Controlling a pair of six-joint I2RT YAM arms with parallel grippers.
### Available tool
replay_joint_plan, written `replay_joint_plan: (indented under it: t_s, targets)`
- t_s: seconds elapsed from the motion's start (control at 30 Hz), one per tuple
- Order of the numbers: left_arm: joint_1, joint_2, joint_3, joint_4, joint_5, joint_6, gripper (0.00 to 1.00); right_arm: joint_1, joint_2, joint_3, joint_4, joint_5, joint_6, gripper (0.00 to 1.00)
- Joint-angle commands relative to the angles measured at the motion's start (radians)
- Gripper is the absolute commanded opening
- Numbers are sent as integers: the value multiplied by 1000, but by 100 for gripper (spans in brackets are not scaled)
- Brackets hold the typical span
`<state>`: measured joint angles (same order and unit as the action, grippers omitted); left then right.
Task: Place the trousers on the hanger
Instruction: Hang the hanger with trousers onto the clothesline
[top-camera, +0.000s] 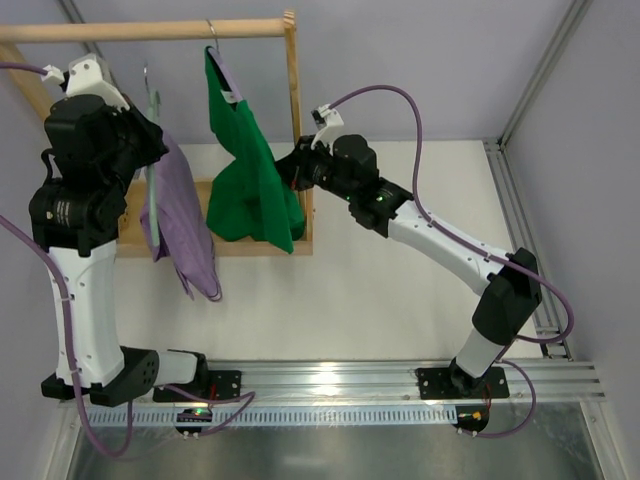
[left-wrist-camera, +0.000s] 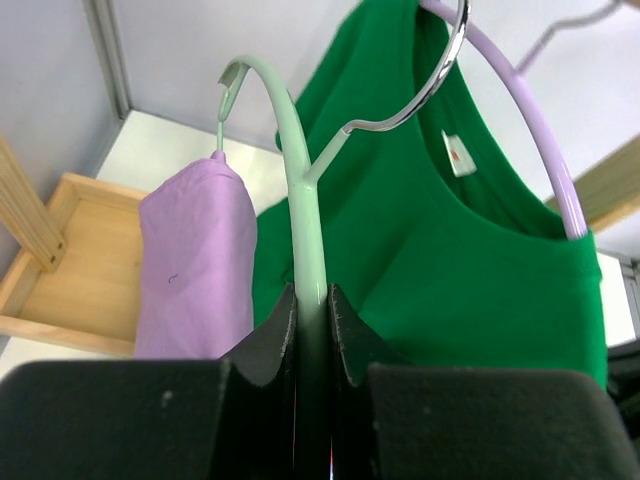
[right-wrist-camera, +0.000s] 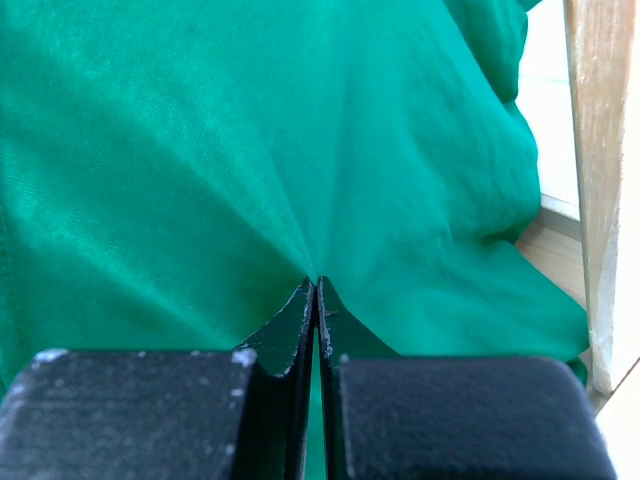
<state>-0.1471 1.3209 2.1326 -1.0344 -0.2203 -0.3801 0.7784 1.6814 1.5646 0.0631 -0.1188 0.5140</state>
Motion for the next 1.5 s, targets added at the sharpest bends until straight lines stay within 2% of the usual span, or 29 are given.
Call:
replay_joint_plan:
  t_s: [0.0,0.07,0.33,0.43,0.57,0.73,0.77,0.97,1.1,1.3,1.33,1.37,1.43,1.47]
  targets:
    - [59,24,108,148,35,32,1,-2,-32,-12,47,-41,12,4]
    - [99,44,148,152,70,11,1,-2,-23,-14,53,-53,15,4]
    - [113,37,92,335,99,-6,0,-2,8,-12,66,-73,21,4]
    - [144,66,137,339,124,-3,1,-2,8,-18,70,-87,37,4]
    - [277,115,158,408,278,-78,1,-2,15,-21,83,-94,41,4]
    - [366,169,158,459,387,-138,0,-4,38,9,67,-93,27,4]
    - [401,175,136,477,451,-152,1,-4,41,15,66,-97,27,4]
    - [515,193,43,560,581,-210,0,-4,67,46,76,-122,32,4]
    - [532,156,-124,649,636,-227,1,-4,98,69,95,-137,41,4]
    - [598,173,-209,694,743,-292,1,-4,124,72,116,-151,60,4]
    - [613,169,-236,706,766,-301,5,-4,126,74,116,-154,63,4]
    - [615,160,-243,706,766,-301,31,-4,130,80,115,-157,64,4]
    - [616,153,-241,688,762,-284,57,-5,133,90,109,-159,69,4]
    - [616,149,-238,679,756,-281,86,-4,133,104,97,-157,70,4]
